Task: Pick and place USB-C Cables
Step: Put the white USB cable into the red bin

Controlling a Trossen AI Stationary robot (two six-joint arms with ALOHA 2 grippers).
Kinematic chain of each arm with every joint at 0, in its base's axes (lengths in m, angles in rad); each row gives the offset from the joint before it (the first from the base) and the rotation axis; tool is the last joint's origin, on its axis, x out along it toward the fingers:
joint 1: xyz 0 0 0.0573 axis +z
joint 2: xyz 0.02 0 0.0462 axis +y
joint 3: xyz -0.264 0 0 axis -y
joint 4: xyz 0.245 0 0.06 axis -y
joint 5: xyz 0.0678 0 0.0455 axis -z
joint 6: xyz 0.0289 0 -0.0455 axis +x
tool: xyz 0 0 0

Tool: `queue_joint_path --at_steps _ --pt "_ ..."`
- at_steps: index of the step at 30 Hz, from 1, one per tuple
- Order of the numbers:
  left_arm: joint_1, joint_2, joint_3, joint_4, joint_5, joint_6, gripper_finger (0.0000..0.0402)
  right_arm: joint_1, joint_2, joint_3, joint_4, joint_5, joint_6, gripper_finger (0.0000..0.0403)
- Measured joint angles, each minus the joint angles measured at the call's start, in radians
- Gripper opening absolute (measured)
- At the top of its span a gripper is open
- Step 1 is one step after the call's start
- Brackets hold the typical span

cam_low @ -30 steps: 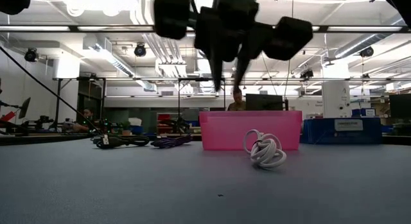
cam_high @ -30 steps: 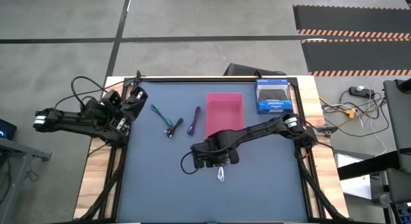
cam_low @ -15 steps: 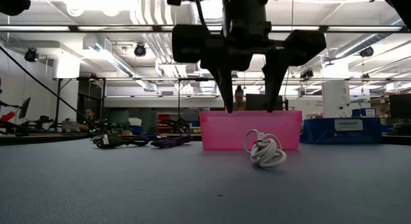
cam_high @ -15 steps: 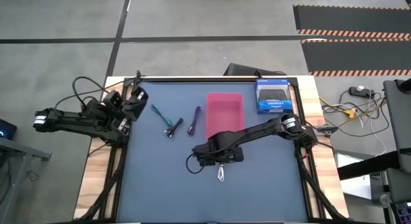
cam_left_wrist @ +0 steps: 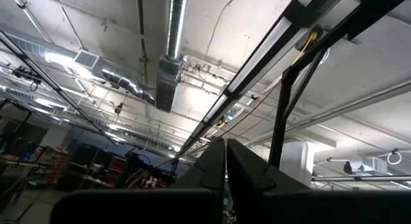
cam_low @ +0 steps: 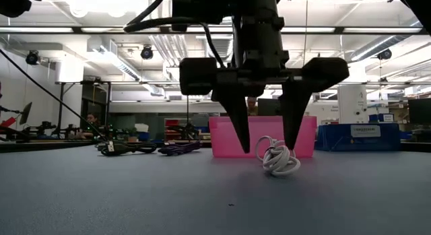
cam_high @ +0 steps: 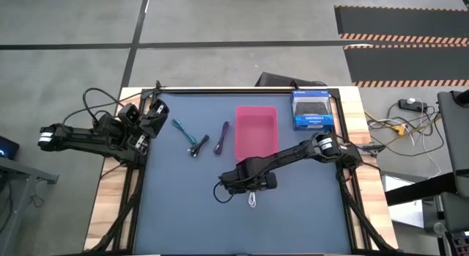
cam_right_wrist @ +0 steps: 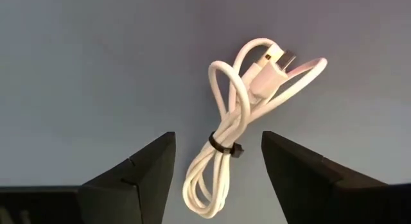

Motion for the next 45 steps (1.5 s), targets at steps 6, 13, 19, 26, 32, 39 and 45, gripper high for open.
queue_joint_path --at_steps 6,13,19,26,32,39,45 --pt "0.0 0.003 0.0 0.0 -0.003 0.0 0.0 0.0 0.0 -0.022 0.018 -0.001 0.009 0.0204" --pt "0.0 0.008 0.0 0.0 -0.003 0.0 0.0 0.0 0.0 -0.053 0.083 -0.006 0.037 0.015" --pt "0.0 0.027 0.0 0.0 -0.004 0.0 0.0 0.0 0.0 -0.053 0.095 -0.006 0.037 0.0088" --pt "0.0 0.047 0.0 0.0 -0.004 -0.002 0.0 0.0 0.0 -0.053 0.098 -0.016 0.037 0.0033" --pt "0.0 0.048 0.0 0.001 -0.005 -0.002 0.0 0.0 -0.008 -0.053 0.096 -0.047 0.022 0.0033" --pt "0.0 0.046 0.0 0.001 -0.005 -0.002 0.0 0.002 -0.077 -0.053 0.097 -0.072 0.008 0.0033" --pt "0.0 0.048 0.0 0.001 -0.005 -0.002 0.0 0.005 -0.17 -0.031 0.092 -0.085 0.008 0.0032"
